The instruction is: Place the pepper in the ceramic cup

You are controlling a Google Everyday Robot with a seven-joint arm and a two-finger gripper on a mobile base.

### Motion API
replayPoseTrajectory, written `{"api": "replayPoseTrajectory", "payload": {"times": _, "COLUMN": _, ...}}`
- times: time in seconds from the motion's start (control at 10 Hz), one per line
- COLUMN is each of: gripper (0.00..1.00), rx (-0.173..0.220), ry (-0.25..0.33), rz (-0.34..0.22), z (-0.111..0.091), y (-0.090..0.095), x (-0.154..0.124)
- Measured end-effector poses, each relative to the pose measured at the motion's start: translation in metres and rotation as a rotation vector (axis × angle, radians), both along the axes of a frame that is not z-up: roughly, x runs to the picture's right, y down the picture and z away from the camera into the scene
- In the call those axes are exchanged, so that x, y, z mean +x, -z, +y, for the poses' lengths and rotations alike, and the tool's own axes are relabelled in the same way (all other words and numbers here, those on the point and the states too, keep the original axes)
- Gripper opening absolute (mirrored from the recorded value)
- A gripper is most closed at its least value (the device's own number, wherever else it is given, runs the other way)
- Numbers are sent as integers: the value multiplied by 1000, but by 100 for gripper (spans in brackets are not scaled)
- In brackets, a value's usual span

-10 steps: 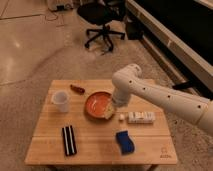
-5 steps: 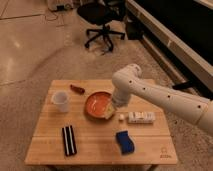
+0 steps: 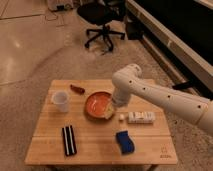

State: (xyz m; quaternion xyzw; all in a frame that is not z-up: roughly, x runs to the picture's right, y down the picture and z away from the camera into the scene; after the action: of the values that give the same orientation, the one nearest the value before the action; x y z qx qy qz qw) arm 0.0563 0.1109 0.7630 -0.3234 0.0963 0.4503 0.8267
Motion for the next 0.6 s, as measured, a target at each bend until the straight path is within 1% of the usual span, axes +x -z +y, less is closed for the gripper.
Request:
{"api": "replayPoseTrajectory", "payload": {"times": 0.1, "gripper": 76, "rx": 1, "ry": 0, "rz": 2, "z": 0, "y": 0, "x": 0}}
{"api": "replayPoseTrajectory", "payload": {"times": 0.2, "gripper": 76, "rx": 12, "ry": 2, "rz": 6, "z": -4, "y": -5, "x": 1}}
{"api": "replayPoseTrajectory", "payload": {"times": 0.3, "gripper": 76, "rx": 35, "ry": 5, "rz": 2, "z": -12, "y": -14, "x": -6}}
{"api": "replayPoseTrajectory", "payload": {"times": 0.4, "gripper": 76, "rx": 71, "ry": 10, "rz": -1, "z": -25, "y": -27, "x": -15}}
{"api": "replayPoseTrajectory", "payload": {"times": 0.5, "gripper": 76, "rx": 115, "ry": 11, "rz": -7, "z": -42, "y": -43, "x": -28}}
{"api": "replayPoseTrajectory", "payload": {"times": 0.6, "gripper": 76, "rx": 142, "ry": 10, "rz": -14, "z": -53, "y": -55, "x": -37}}
